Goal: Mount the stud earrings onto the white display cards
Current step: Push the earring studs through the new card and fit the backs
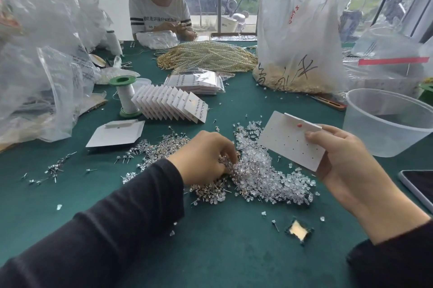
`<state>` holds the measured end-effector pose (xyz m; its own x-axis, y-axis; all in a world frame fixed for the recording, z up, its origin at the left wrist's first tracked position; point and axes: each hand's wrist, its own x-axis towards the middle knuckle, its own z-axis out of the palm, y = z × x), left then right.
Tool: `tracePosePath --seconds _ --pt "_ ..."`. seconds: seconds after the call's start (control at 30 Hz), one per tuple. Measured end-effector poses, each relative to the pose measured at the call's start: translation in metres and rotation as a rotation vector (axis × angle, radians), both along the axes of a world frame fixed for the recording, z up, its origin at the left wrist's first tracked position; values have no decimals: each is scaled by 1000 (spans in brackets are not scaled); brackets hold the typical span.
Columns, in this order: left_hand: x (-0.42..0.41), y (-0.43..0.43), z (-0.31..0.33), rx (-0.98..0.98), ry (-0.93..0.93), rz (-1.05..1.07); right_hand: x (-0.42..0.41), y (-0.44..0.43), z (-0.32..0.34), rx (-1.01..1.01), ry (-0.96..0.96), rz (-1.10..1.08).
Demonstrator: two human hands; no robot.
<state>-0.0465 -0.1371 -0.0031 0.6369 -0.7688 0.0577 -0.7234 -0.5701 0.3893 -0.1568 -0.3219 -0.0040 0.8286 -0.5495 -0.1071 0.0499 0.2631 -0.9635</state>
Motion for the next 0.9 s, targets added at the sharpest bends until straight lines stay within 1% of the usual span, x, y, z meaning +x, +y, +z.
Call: tracePosePath --seconds 0.07,0.17,0.2,0.23,0.3,0.33,0.43,0.47,0.53,0.63,0.7,0.8,0.9 --pt "3 3 7 -27 91 -13 0 0 1 -2 4 -4" --pt "6 11 22 -34 344 -79 0 1 2 6 -3 -10" --pt "6 15 27 -60 364 -92 -1 1 2 2 -3 -6" --pt "7 18 30 -103 345 -81 0 2 2 -3 -4 -1" --pt "8 22 30 -163 248 -31 -1 4 3 -6 -11 6" --pt "6 22 27 -148 203 -19 -1 5 3 -5 -13 8" --pt "-1 16 9 24 79 -13 -1 7 3 -3 -9 5" --pt "-3 13 3 53 36 -7 -1 8 3 -5 -9 7" --pt "-4 9 -6 5 -29 10 -1 8 2 -20 -7 18" --pt "-1 8 -9 -143 -68 76 -1 11 1 -49 -1 31" --pt "2 11 -9 -206 -56 117 -1 12 -1 -63 11 39" --pt "5 17 -8 -261 -21 119 0 15 -5 -72 34 51" --pt "6 18 -8 -286 -28 96 1 17 -8 -75 52 62"
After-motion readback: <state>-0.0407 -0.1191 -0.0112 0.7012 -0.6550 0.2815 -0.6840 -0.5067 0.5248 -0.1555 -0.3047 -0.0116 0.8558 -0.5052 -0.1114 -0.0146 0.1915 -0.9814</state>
